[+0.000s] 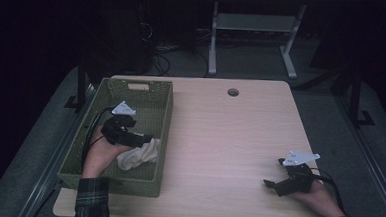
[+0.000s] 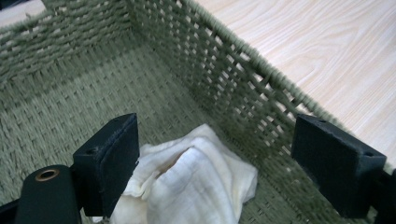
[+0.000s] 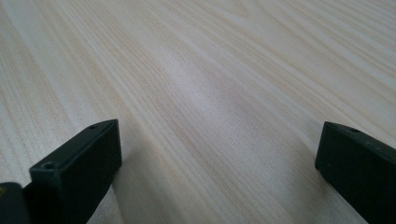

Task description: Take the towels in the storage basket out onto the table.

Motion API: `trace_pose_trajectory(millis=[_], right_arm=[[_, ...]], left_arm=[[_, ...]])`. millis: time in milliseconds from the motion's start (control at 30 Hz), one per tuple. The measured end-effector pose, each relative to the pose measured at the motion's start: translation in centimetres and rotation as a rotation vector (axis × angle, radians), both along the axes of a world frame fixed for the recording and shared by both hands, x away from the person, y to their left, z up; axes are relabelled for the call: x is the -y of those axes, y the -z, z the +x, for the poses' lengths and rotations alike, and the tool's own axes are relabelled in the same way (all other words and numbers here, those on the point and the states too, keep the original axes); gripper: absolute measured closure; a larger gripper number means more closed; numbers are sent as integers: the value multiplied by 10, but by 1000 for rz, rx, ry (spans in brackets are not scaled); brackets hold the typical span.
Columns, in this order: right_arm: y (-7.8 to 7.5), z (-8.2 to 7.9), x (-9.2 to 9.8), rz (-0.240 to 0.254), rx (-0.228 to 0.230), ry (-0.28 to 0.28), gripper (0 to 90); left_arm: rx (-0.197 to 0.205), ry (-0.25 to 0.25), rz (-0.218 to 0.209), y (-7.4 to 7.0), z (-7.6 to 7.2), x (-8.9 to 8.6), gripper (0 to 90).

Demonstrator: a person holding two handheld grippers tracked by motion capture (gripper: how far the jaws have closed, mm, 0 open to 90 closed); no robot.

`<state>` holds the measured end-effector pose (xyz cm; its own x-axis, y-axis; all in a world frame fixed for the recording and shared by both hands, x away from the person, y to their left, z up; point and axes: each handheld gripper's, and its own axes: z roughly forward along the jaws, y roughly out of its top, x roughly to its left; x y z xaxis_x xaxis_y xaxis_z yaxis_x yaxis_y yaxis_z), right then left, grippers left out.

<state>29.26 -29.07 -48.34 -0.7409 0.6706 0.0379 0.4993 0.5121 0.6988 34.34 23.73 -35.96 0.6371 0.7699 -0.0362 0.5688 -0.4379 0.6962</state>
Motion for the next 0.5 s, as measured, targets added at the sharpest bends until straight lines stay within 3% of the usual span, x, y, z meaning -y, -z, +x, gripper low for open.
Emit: trace_pose_trajectory(millis=[500], right_arm=[[0,0,0,0,0,0,0]], left_arm=[[-91,-47,57,33,9,-9,138]])
